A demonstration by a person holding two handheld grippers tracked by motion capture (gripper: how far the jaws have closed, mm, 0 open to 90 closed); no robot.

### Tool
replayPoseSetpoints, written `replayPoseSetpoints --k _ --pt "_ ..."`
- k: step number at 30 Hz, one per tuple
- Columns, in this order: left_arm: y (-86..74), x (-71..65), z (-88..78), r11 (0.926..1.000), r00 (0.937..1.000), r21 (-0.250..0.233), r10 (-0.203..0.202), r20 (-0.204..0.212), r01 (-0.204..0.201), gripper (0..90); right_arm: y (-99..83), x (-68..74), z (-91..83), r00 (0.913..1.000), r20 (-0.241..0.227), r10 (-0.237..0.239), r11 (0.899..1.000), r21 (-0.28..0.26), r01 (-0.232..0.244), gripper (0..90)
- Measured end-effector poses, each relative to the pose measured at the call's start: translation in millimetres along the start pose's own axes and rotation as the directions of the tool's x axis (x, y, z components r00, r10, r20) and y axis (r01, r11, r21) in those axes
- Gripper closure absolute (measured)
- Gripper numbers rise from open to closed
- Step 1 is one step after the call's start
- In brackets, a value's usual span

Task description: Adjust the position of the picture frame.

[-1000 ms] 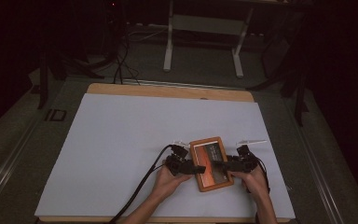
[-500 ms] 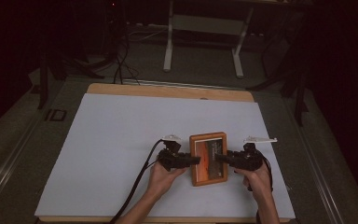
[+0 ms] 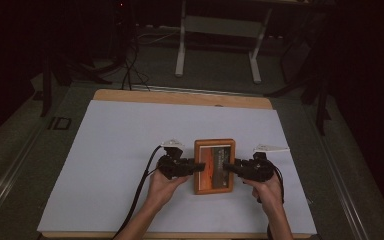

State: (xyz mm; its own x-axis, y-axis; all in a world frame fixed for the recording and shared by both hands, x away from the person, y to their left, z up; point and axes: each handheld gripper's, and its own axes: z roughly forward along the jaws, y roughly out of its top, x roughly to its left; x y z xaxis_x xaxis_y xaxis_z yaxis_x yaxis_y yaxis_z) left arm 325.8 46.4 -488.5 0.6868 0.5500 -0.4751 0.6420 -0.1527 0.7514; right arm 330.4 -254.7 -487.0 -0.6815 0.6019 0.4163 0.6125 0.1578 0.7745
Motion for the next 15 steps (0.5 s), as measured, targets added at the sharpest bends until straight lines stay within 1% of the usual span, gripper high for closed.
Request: replayPoseSetpoints --k 3,7,15 --pt "0.2 3.7 -6.1 1.0 1.0 0.0 -0.003 -0.005 0.003 63.1 1.0 3.5 5.3 1.0 -0.008 0.005 1.0 -0.004 -0.005 56.4" --pt "-0.4 9.4 -13.8 1.0 1.0 0.0 -0.004 -0.001 0.004 63.0 2.5 7.7 12.2 0.9998 -0.019 0.003 1.0 -0.004 -0.003 57.1" --pt "-3.3 26.3 -31.6 0.9998 0.9998 0.008 -0.019 0.004 0.019 62.5 5.6 20.7 31.5 0.9998 -0.015 0.01 0.999 0.035 -0.01 57.6"
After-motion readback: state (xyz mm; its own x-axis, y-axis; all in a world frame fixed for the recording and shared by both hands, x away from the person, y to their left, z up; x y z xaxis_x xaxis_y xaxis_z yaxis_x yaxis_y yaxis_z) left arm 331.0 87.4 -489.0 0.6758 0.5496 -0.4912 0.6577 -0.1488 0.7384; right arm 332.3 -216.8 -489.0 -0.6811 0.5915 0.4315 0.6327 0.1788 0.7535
